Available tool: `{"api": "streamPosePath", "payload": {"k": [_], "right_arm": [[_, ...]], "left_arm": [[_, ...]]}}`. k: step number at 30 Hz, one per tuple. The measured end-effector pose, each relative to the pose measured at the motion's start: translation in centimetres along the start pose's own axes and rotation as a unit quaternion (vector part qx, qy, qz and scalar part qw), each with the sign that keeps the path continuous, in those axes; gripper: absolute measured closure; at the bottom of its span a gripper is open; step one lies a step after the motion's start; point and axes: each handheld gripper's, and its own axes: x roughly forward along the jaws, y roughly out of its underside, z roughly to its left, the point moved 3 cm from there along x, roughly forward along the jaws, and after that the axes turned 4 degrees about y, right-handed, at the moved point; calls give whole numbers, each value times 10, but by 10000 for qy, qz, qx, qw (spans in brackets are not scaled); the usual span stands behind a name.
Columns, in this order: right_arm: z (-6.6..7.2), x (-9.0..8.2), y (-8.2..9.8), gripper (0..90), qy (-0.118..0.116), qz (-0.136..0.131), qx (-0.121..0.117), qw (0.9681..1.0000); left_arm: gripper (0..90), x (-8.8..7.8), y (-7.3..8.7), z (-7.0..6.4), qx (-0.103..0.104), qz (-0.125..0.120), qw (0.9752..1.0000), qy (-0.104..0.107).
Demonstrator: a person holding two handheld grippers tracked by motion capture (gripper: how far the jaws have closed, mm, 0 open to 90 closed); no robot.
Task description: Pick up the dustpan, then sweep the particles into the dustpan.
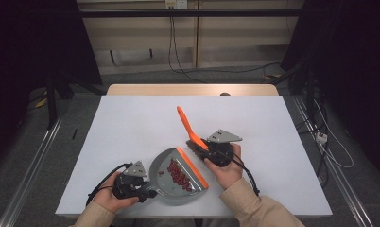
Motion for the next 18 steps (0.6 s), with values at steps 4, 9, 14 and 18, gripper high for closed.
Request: {"api": "streamPosePath", "payload": {"k": [4,9,14,18], "right_arm": [[-5,-2,1,712,36,-18,6,10000],[-10,-4,2,712,71,-17,30,10000],[-14,-6,2,712,82,-20,63,9999],[-14,-7,2,712,67,-34,98,9999]], "left_arm": [[635,-3,0,2,-11,-104,9999,-61],[635,-5,-1,4,-46,-172,9998,-127],[634,-6,0,5,-94,-224,9996,-161],[634,-7,0,7,-151,-282,9993,-180]]}}
